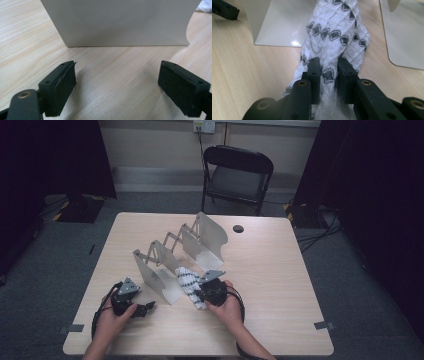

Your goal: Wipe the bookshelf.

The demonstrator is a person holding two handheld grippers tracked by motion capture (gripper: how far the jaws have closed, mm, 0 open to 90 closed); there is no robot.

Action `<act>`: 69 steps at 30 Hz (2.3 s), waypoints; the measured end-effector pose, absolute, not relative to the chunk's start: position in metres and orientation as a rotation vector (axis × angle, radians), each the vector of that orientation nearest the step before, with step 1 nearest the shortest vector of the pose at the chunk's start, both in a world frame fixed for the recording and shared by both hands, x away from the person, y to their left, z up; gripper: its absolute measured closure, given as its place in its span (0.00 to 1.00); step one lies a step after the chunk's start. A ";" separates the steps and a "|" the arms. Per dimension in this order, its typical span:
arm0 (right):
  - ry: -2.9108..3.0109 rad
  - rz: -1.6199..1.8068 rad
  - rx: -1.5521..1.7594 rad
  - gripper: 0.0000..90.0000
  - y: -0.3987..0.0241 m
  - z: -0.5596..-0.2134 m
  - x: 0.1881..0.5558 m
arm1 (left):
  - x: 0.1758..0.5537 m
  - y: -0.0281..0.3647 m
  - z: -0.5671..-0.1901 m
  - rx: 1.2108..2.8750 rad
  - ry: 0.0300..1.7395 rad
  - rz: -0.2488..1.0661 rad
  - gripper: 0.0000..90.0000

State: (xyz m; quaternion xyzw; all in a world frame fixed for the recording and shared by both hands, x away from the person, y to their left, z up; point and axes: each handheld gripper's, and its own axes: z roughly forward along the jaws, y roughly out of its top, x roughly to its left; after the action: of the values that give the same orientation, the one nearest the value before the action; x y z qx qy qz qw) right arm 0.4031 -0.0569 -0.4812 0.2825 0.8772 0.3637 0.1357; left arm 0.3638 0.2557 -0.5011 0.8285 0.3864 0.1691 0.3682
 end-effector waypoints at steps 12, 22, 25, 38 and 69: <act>2.542 1.090 0.833 0.82 -0.060 -0.479 0.392 | 0.364 0.256 -0.501 2.128 0.992 0.434 0.16; 2.567 1.098 0.775 0.81 -0.053 -0.480 0.385 | 0.364 0.256 -0.501 2.128 0.993 0.434 0.16; 2.580 1.093 0.747 0.81 -0.048 -0.479 0.385 | 0.364 0.256 -0.501 2.127 0.994 0.436 0.16; 2.624 1.134 0.693 0.73 -0.015 -0.480 0.384 | 0.364 0.256 -0.501 2.129 0.992 0.437 0.16; 2.675 1.144 0.751 0.88 -0.002 -0.480 0.403 | 0.364 0.256 -0.501 2.130 0.991 0.438 0.16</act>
State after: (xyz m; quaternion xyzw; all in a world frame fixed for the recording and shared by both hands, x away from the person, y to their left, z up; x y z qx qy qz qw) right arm 0.4035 -0.0022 -0.4803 0.2494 0.8881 0.3800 0.0684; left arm 0.3637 0.2558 -0.5010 0.8290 0.3858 0.1705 0.3671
